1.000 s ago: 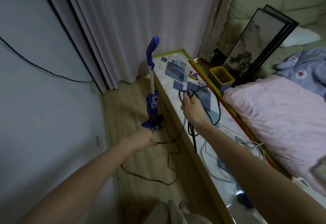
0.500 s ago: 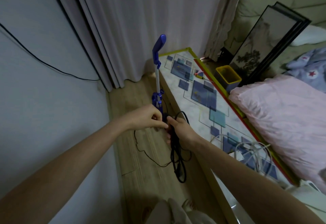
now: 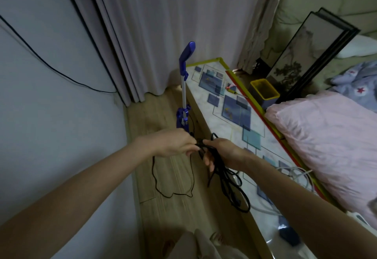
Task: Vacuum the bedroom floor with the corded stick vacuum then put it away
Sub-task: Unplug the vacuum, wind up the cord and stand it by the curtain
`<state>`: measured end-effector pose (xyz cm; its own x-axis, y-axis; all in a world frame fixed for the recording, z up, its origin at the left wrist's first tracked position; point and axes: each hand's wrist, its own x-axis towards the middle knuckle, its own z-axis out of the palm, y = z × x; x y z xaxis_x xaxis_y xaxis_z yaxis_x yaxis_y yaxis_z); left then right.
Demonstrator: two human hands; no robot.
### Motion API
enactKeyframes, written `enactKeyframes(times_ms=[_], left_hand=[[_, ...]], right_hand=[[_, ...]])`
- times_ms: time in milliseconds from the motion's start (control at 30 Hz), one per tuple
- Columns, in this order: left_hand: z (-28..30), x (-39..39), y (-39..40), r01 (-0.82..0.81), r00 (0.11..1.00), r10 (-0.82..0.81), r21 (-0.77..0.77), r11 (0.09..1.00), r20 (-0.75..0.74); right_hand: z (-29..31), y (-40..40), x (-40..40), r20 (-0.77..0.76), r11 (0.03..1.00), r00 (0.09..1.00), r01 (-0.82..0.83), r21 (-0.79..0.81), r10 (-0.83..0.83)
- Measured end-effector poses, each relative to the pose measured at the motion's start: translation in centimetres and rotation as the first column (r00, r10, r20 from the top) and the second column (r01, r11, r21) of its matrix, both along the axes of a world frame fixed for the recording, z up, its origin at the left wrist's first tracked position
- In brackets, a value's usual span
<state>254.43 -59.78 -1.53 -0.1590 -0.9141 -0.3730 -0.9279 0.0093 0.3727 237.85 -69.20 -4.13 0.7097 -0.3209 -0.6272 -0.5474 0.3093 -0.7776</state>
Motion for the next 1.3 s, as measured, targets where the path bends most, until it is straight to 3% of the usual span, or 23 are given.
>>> enactKeyframes(times_ms=[133, 233, 367, 433, 500, 567, 667, 767, 833, 933, 1000, 1067, 1133, 1200, 1300], left_hand=[[0.5, 0.3, -2.0, 0.104, 0.991, -0.122, 0.240, 0.965, 0.062], [0.0, 0.0, -2.3, 0.146, 0.982, -0.182, 0.401, 0.904, 0.055], [-0.4, 0.0, -3.0, 0.134, 0.991, -0.121, 0.379, 0.916, -0.058], [-0.6, 0.0, -3.2, 0.106, 0.993, -0.083, 0.305, 0.946, -0.087], [-0.8, 0.4, -3.3, 0.017, 0.992, 0.003, 0.160, 0.987, -0.125], [-1.0, 1.5, -2.9, -0.078, 0.980, 0.085, 0.042, 0.996, -0.182], [-2.1, 4.2, -1.1, -0.230, 0.920, 0.246, 0.088, 0.969, -0.306], [-5.9, 5.8, 1.5, -0.392, 0.864, 0.395, 0.075, 0.917, -0.312], [-9.6, 5.2, 2.8, -0.507, 0.789, 0.495, 0.068, 0.859, -0.366], [-13.6, 3.3, 3.9, -0.639, 0.679, 0.640, 0.140, 0.757, -0.360], [-14.0, 2.3, 3.8, -0.676, 0.634, 0.687, 0.176, 0.716, -0.356], [-12.2, 1.9, 2.8, -0.710, 0.561, 0.684, 0.155, 0.687, -0.466], [-8.8, 1.2, 1.3, -0.667, 0.549, 0.599, 0.126, 0.734, -0.583], [-5.4, -0.1, 0.0, -0.566, 0.546, 0.505, 0.149, 0.811, -0.669], [-2.4, -2.0, -0.5, -0.433, 0.547, 0.394, 0.154, 0.888, -0.738]], right_hand=[[0.1, 0.9, 0.1, -0.003, 0.996, 0.997, -0.075, -0.046, 0.075], [0.2, 1.1, -0.1, 0.005, 0.999, 0.999, -0.037, -0.020, 0.037], [0.2, 1.0, -0.2, 0.049, 0.991, 0.991, 0.119, 0.064, -0.122], [0.2, 1.4, -0.1, 0.035, 0.995, 0.994, 0.101, 0.023, -0.102], [-0.4, 1.6, 0.0, 0.037, 0.999, 0.998, 0.045, -0.016, -0.044], [-1.1, 1.3, -0.3, 0.008, 0.996, 0.996, 0.091, 0.011, -0.091], [-1.2, -0.2, -2.3, -0.011, 0.995, 0.996, 0.085, -0.054, -0.086], [-0.3, -1.9, -4.6, 0.113, 0.995, 0.993, 0.054, -0.082, -0.045], [0.9, -2.4, -4.7, 0.249, 0.983, 0.955, 0.178, -0.041, -0.162], [3.2, -3.2, -3.2, 0.441, 0.887, 0.782, 0.457, 0.073, -0.439], [4.3, -3.9, -2.3, 0.508, 0.812, 0.701, 0.584, -0.006, -0.500], [4.3, -3.7, -1.7, 0.469, 0.753, 0.797, 0.562, -0.343, -0.381], [3.0, -2.6, -1.2, 0.341, 0.714, 0.914, 0.389, -0.582, -0.219], [1.7, -1.6, -0.2, 0.279, 0.746, 0.939, 0.330, -0.578, -0.200], [1.6, -1.2, 1.2, 0.275, 0.838, 0.920, 0.374, -0.398, -0.279]])
